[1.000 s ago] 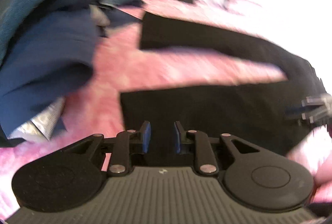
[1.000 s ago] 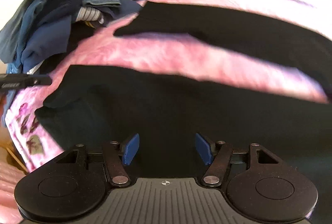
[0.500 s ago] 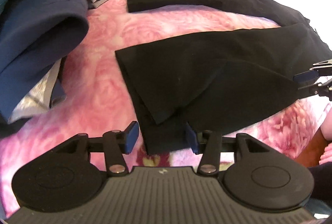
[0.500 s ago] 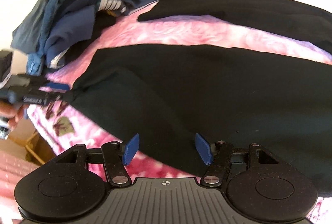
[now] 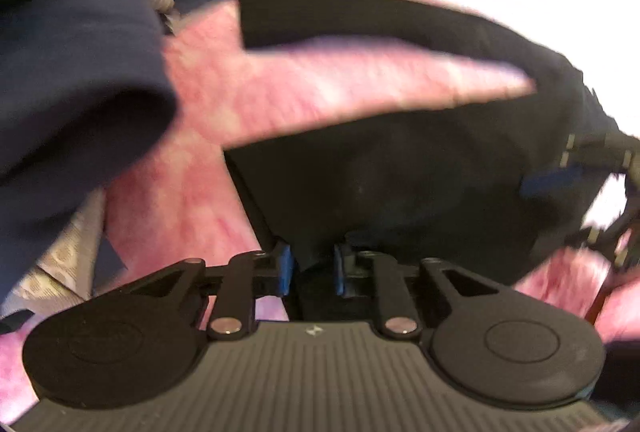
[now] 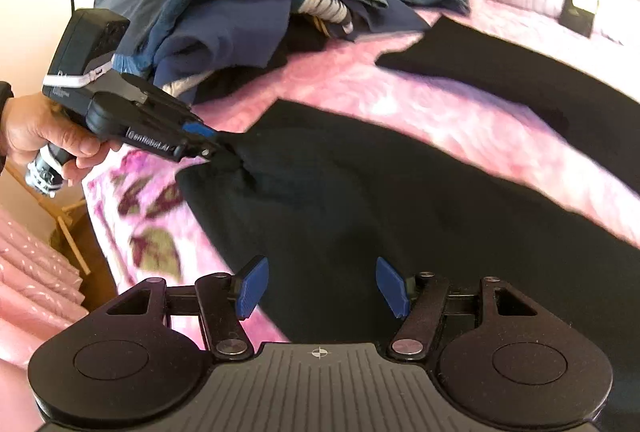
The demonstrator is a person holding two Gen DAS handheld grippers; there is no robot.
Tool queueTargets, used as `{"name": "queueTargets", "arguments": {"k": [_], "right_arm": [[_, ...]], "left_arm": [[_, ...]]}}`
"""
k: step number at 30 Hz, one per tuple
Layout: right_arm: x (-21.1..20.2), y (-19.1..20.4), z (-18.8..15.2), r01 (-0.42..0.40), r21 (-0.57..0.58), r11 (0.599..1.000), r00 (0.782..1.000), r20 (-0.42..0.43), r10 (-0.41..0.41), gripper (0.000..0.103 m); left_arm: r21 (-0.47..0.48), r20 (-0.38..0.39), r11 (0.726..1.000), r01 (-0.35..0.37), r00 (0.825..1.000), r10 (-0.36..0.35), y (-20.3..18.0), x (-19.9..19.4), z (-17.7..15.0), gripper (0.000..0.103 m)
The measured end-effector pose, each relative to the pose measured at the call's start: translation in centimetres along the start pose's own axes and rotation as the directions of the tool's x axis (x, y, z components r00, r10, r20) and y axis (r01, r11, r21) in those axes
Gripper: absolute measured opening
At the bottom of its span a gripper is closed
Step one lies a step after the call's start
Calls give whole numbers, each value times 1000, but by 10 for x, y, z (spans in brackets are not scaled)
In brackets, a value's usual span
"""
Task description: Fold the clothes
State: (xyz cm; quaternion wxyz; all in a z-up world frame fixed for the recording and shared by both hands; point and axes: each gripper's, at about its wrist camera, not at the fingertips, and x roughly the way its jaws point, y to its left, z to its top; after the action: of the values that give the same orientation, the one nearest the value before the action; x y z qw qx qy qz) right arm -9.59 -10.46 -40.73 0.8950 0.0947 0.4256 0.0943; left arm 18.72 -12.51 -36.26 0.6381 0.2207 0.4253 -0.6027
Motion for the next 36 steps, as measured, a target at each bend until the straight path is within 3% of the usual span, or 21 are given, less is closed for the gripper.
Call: {"name": "queueTargets", "arguments": {"k": [3, 8, 12, 14, 16, 21, 26, 29, 31, 33, 36], "right_arm": [[8, 11, 6, -31, -25, 999, 999, 8, 31, 63], [27, 18, 4, -64, -18, 998, 997, -55, 63, 63], [37, 23, -8, -75, -18, 997, 992, -98, 73, 63], [38, 26, -11, -78, -27, 997, 992, -103, 74, 63], [40, 27, -13, -85, -13, 996, 990, -118, 83, 63], [41, 39, -17, -183, -44, 982, 962, -215, 169, 63], [40, 30, -3, -174, 10, 985, 974, -142, 174, 63], [56, 24, 4, -145, 11, 989, 982, -118, 145, 63], [68, 21, 5, -150, 26, 988, 981, -116, 152, 63], [72, 27, 3, -177, 47, 983, 975, -131, 182, 75], [64, 41, -3, -257, 51, 965, 951, -167, 262, 76]], "left_arm": [[-28, 20, 999, 44, 999, -44, 6, -8, 5, 13], [-55, -56, 991, 120, 991, -123, 12, -9, -8, 16], [-65, -93, 989, 135, 986, -141, 8, -7, -24, 18], [-67, -108, 988, 143, 983, -149, 5, -9, -28, 2], [-43, -142, 987, 157, 977, -162, -1, -14, -37, 0], [-11, -159, 991, 132, 978, -132, -8, -40, -58, 0], [104, -75, 988, 117, 991, -110, -18, -40, -41, 2], [179, -72, 978, 112, 992, -100, -23, -15, -24, 22], [162, -131, 981, 111, 987, -90, -20, 2, -20, 20], [142, -168, 983, 113, 982, -89, -18, 4, -26, 20], [139, -251, 985, 104, 966, -66, -24, -7, -37, 18]]}}
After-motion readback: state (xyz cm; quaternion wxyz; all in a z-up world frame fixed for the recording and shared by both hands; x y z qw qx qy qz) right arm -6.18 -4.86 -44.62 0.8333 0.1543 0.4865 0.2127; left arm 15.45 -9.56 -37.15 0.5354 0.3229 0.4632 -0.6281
